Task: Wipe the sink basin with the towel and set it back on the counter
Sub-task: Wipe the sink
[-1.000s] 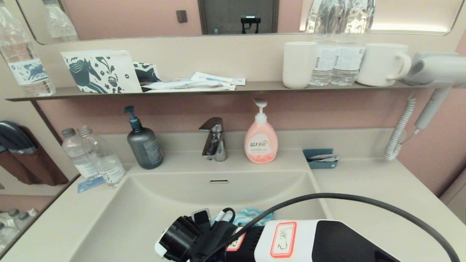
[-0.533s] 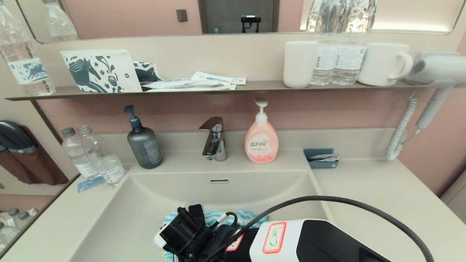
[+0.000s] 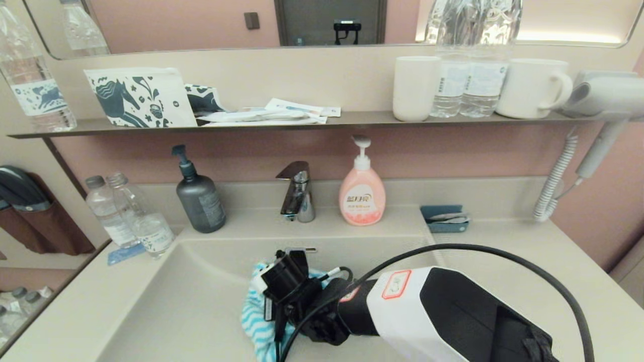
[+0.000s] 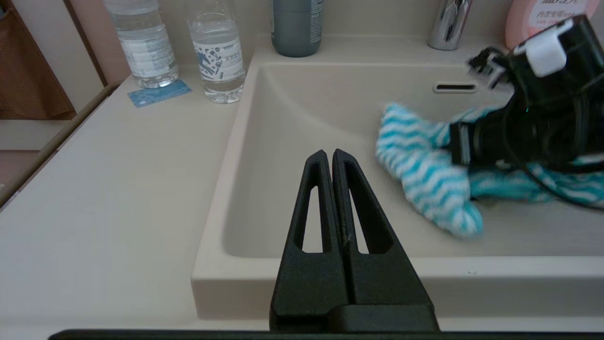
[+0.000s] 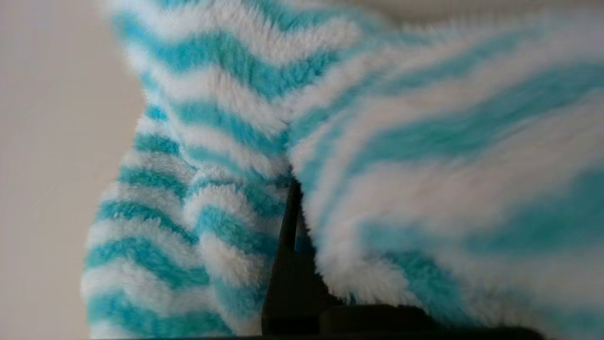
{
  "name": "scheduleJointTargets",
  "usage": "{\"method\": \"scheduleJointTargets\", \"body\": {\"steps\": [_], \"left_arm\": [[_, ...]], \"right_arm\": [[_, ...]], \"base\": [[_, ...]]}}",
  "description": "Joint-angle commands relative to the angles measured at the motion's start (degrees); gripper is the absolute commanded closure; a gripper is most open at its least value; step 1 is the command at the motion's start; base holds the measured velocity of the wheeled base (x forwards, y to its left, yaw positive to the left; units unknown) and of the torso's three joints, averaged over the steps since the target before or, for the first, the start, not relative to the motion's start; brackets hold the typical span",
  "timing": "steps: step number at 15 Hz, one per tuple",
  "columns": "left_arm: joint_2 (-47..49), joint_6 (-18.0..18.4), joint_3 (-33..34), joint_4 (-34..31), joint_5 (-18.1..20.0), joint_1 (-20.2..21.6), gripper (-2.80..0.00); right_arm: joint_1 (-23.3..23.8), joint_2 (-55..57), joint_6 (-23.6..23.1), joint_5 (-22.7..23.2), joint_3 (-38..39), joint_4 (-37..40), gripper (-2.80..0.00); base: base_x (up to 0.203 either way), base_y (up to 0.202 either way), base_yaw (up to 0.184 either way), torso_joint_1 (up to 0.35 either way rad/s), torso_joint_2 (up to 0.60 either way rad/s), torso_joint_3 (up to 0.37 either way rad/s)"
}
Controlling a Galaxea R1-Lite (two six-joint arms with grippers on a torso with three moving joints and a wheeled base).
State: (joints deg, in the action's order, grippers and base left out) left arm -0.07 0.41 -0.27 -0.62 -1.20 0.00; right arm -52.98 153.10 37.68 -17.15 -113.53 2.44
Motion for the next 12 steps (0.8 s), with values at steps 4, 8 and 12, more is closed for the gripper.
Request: {"method": "scheduleJointTargets", "body": {"steps": [4, 8, 12], "left_arm": [[0.1, 0.0, 0.0, 0.0, 0.0, 0.1, 0.0], [0.1, 0.0, 0.0, 0.0, 0.0, 0.0, 0.0], [0.1, 0.0, 0.0, 0.0, 0.0, 0.0, 0.0]], "right_arm": [[4.2, -4.3, 0.6, -3.1, 0.9, 4.2, 0.0], [4.9, -9.0, 2.6, -4.9, 8.3, 8.2, 0.0], [7.2, -14.9, 2.6, -6.6, 18.6, 8.4, 0.0]], "base": [[0.0, 0.0, 0.0, 0.0, 0.0, 0.0], [0.0, 0.0, 0.0, 0.0, 0.0, 0.0], [0.0, 0.0, 0.0, 0.0, 0.0, 0.0]]}}
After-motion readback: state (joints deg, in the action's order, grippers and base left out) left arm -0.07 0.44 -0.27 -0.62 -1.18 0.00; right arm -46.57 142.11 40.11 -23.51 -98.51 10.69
